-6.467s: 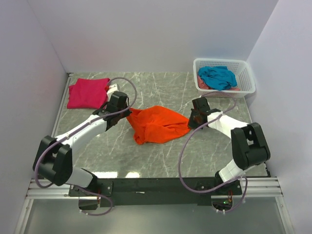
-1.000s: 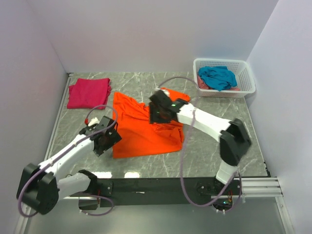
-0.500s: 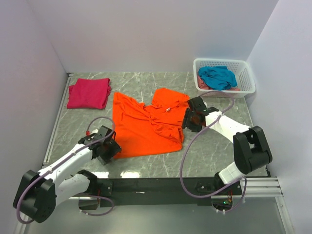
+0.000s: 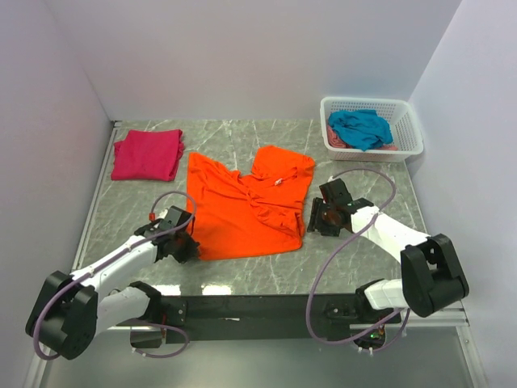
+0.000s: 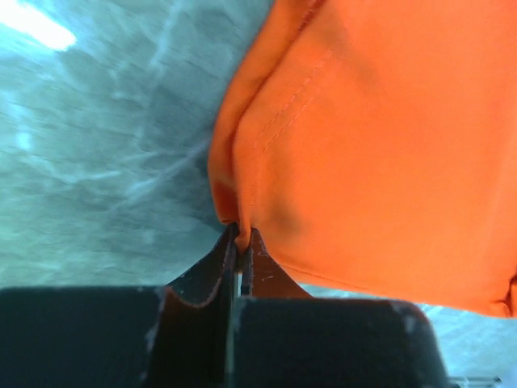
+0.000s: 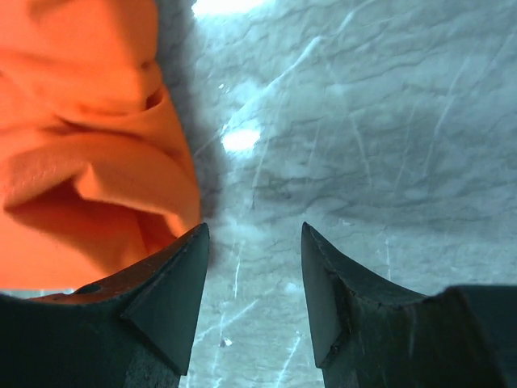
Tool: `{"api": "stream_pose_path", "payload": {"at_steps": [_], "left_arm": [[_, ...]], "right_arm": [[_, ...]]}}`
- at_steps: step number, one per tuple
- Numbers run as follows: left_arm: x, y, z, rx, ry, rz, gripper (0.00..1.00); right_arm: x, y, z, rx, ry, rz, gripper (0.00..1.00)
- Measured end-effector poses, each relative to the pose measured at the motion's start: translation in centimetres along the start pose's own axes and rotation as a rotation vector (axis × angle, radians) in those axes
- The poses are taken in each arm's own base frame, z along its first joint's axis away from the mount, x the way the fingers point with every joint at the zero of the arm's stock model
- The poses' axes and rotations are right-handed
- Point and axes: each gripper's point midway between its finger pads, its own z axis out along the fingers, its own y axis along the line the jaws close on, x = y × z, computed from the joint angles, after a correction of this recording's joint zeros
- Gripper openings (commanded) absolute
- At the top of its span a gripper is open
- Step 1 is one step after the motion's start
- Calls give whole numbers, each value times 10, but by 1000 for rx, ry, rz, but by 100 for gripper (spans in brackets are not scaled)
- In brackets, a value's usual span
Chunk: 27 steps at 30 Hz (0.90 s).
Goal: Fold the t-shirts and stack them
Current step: Flatten the tshirt out
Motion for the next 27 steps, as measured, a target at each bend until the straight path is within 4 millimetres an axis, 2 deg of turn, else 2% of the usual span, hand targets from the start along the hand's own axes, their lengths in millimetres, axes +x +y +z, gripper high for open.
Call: {"api": "stream_pose_path", "payload": {"at_steps": [7,13,19,22,27], "left_arm": [[-10,7,-4,-23,-61,12,1],[-12,9,-4,-33,-72,18,1],[-12,9,-4,-33,-73,18,1],[-13,9,-4,-35,-74,22,1],[-12,11,-2,-46,-70,27,1]], "right_arm": [[2,17,1,-70,-2,-61,55],[5,37,15,-87,42,-118,54],[9,46,23,-100,60,-138,52],[14,52,24,-111,71,-158,43],[19,61,26,-127,82,-175,8]]}}
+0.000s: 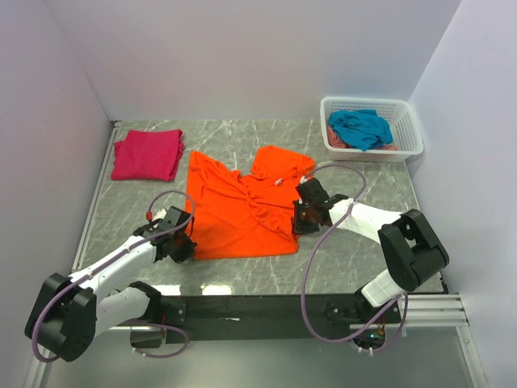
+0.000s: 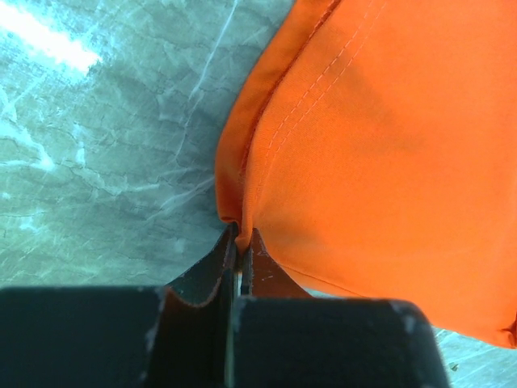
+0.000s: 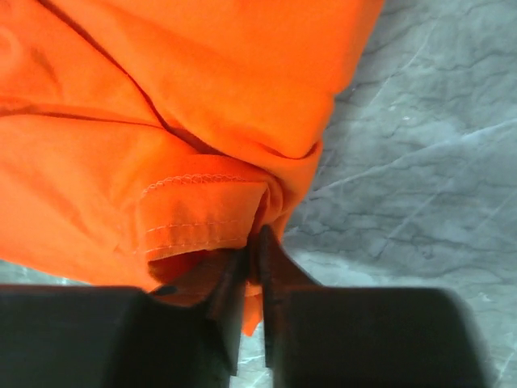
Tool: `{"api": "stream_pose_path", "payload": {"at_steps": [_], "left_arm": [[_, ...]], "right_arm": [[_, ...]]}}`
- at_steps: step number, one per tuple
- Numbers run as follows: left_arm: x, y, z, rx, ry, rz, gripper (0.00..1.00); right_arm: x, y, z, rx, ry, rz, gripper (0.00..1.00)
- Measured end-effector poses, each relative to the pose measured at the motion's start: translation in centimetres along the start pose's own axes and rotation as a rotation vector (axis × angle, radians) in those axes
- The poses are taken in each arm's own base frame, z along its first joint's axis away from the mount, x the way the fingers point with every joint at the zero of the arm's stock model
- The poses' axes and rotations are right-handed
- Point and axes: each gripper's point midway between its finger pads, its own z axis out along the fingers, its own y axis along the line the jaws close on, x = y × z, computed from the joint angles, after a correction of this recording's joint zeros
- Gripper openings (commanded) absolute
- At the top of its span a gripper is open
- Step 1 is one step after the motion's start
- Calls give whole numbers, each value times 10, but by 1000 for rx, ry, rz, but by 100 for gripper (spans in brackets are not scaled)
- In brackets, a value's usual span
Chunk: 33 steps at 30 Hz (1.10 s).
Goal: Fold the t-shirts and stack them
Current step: Flatten the tshirt out
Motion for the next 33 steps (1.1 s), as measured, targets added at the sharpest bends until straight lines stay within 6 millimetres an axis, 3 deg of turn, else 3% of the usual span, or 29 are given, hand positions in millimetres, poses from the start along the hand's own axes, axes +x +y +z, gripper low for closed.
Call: {"api": "stream_pose_path", "payload": {"at_steps": [1,9,15,19,26,29,31,33], "left_arm": [[0,0,0,-2,1,0,1],[-9,-2,-6,-5,-34,-2,1],[-30,-13,-24,25,-126,-16,1],[-43,-14,-33,16,-179,-21,1],[-63,-20,-49,6,-256,-25,1],[-84,-44,-72,65,-317,-29,1],[-107,-72,-102,143,-387,-42,1],[-134,-102,-141,240,-474,-61,1]], "right_arm": [[1,1,0,2,1,2,0],[-10,-26,-12,184,-57,31,0],[-27,-73,-60,399,-185,65,0],[-35,-91,-93,454,-263,102,0],[-43,-112,-119,475,-326,197,0],[-61,-108,-139,460,-379,216,0],[-89,-96,-165,425,-470,225,0],[-125,-79,-207,377,-603,233,0]]}}
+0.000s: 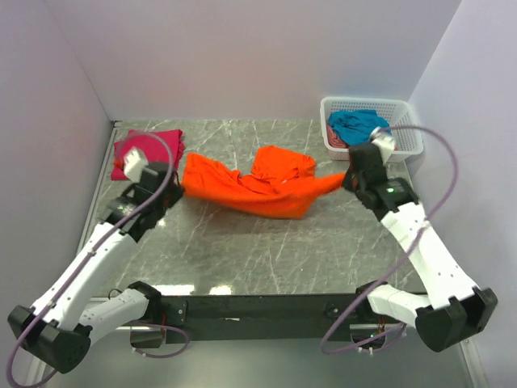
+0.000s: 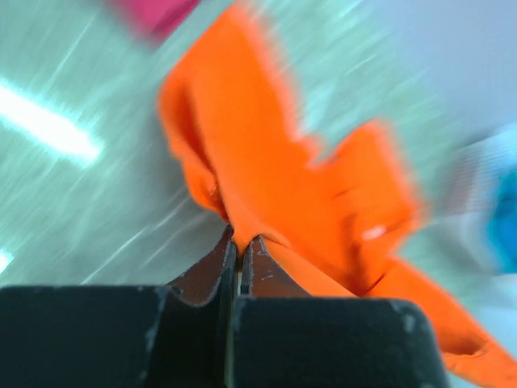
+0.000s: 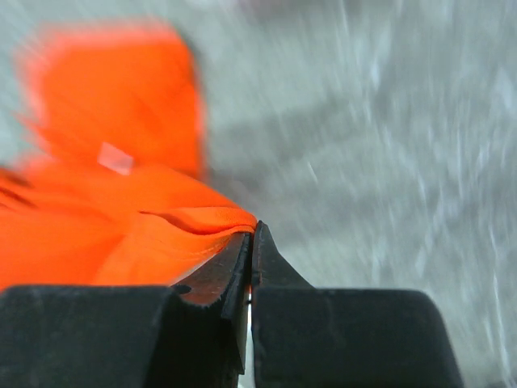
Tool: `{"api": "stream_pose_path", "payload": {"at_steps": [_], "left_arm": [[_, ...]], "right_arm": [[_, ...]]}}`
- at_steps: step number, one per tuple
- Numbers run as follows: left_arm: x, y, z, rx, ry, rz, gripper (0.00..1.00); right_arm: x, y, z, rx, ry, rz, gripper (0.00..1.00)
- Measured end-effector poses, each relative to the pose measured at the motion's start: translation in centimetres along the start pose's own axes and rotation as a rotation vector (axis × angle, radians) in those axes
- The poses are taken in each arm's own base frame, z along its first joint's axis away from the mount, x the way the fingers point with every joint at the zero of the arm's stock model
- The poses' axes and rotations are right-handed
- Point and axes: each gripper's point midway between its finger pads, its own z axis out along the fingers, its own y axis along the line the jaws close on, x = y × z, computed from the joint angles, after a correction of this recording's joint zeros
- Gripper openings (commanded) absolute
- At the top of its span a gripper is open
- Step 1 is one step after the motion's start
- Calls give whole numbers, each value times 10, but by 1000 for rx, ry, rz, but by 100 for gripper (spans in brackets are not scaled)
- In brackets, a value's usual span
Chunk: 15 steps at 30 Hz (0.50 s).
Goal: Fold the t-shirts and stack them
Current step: Flatten the tshirt out
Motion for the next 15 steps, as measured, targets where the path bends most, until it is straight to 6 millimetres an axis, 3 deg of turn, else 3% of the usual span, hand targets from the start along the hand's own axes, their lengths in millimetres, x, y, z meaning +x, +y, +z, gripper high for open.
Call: {"api": "stream_pose_path", "payload": {"at_steps": [5,8,12,15], "left_arm": [[-94,-79,-59,234,-219,-83,1],[-136,-106,-99,354,-318,-113,1],[-177,-127,-157,501,-406,-115,1],[-203,-142,-208,630,-459,-111,1]], "right_arm": [[-108,13,-73,-121,-282,95,0],[-157,9,-126,-182,-424,121,0],[-203,-5,-197,-251,-585,124,0],[-227,-15,-250,-321,-696,124,0]]}}
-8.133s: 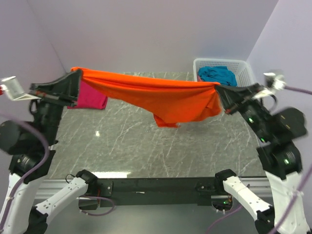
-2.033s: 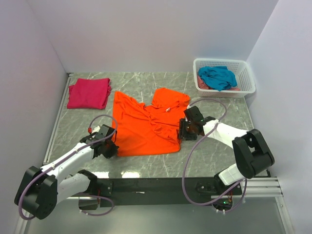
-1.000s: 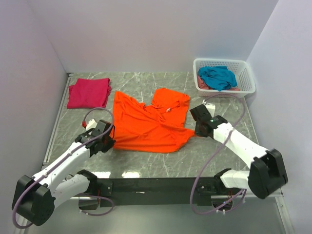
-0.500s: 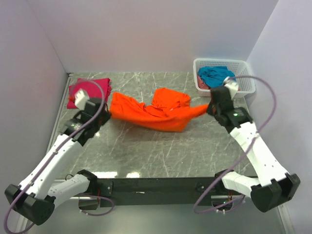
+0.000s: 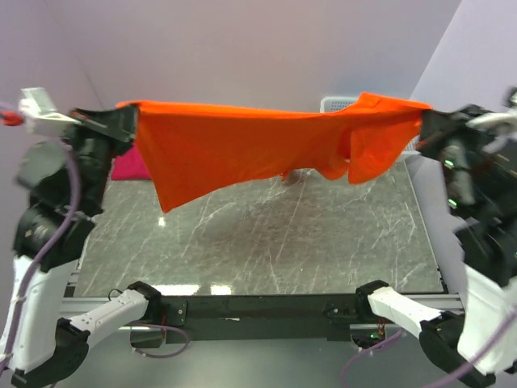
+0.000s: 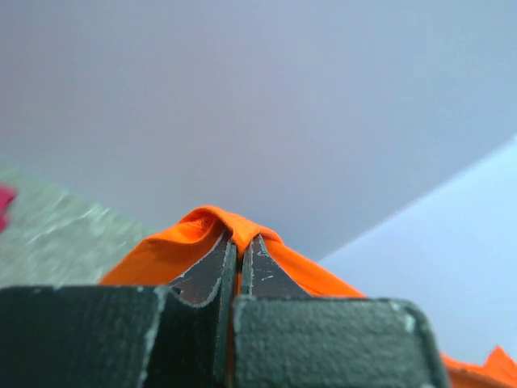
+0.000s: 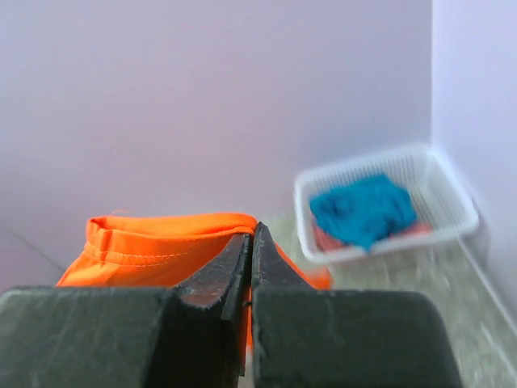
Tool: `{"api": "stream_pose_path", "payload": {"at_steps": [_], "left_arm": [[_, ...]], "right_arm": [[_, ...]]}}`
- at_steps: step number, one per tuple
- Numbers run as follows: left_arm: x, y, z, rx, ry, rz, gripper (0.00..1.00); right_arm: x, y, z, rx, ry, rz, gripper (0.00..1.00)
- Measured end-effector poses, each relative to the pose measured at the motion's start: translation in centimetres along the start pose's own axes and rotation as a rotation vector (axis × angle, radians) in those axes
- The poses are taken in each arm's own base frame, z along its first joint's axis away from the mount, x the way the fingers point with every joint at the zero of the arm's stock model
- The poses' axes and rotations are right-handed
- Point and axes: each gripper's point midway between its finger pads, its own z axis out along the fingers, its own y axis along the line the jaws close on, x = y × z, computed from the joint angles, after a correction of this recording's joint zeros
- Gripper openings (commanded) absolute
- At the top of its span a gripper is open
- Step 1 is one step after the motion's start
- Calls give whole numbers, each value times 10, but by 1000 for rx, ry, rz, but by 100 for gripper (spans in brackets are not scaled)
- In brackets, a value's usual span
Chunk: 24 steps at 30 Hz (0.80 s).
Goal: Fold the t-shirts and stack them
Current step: Flatten the tshirt out
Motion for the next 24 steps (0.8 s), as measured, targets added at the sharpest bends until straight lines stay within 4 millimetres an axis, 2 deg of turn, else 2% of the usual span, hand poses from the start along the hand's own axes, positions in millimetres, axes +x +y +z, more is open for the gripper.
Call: {"api": "stream_pose_path", "payload": {"at_steps": [3,5,8,10,13,16,19,22,24], "left_arm": [[-37,-41,-24,154,-35,-5,1],[-58,-66,-43,256,-55,-5,1],[-84,-91,-73,385,-86,-10,1],[-95,-101,-91,452,-104,-14,1],[-99,-105,-101,494,-112,-7,1],[-83,-99,-85,465,-85,6,1],[-51,-79,-53,374,-39,30,1],[-7,-43,-7,214,15,71,1],[30,-7,26,71,53,114,1]], "right_arm": [[-46,5,-37,-94,-110,6,0],[-67,7,-61,-151,-165,5,0],[-100,3,-109,-237,-280,7,0],[-113,0,-133,-280,-337,-3,0],[-117,0,-145,-307,-372,-27,0],[-110,0,-134,-289,-360,-68,0],[-88,-7,-101,-197,-301,-119,0],[-49,-18,-52,-61,-208,-183,0],[-10,-24,-14,20,-121,-245,0]]}}
